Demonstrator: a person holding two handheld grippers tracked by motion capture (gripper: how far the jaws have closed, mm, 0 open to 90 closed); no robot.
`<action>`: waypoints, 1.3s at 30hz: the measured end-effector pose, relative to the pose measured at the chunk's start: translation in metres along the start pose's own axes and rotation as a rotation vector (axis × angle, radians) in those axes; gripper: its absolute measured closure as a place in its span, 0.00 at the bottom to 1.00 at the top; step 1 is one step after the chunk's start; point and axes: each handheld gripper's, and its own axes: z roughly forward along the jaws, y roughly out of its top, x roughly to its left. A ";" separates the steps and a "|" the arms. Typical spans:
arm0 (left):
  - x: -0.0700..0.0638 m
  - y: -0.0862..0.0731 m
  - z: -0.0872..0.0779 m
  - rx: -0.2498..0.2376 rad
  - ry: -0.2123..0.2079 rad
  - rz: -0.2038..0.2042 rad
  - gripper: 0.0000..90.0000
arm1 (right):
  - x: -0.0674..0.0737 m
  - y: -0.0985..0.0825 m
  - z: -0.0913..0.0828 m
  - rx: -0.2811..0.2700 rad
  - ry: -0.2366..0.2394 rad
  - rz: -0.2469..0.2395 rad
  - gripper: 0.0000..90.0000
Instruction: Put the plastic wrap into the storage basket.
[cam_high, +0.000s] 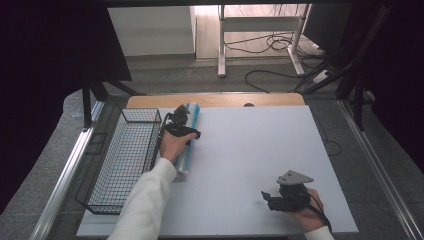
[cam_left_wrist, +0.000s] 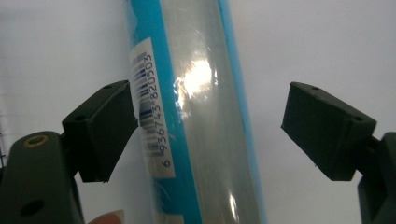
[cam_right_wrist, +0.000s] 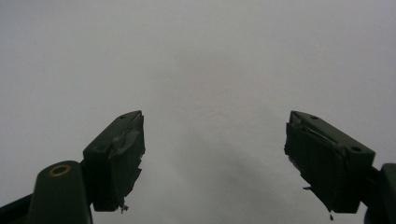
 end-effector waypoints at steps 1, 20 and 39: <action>0.001 0.001 0.001 0.007 0.001 0.004 0.20 | 0.000 0.000 0.000 0.000 0.000 0.000 0.23; 0.013 0.008 0.015 0.059 -0.024 -0.091 0.33 | -0.002 -0.002 0.002 0.024 -0.029 0.012 0.22; 0.011 0.016 0.022 0.112 -0.017 -0.122 0.32 | -0.001 -0.002 0.004 0.038 -0.052 -0.003 0.22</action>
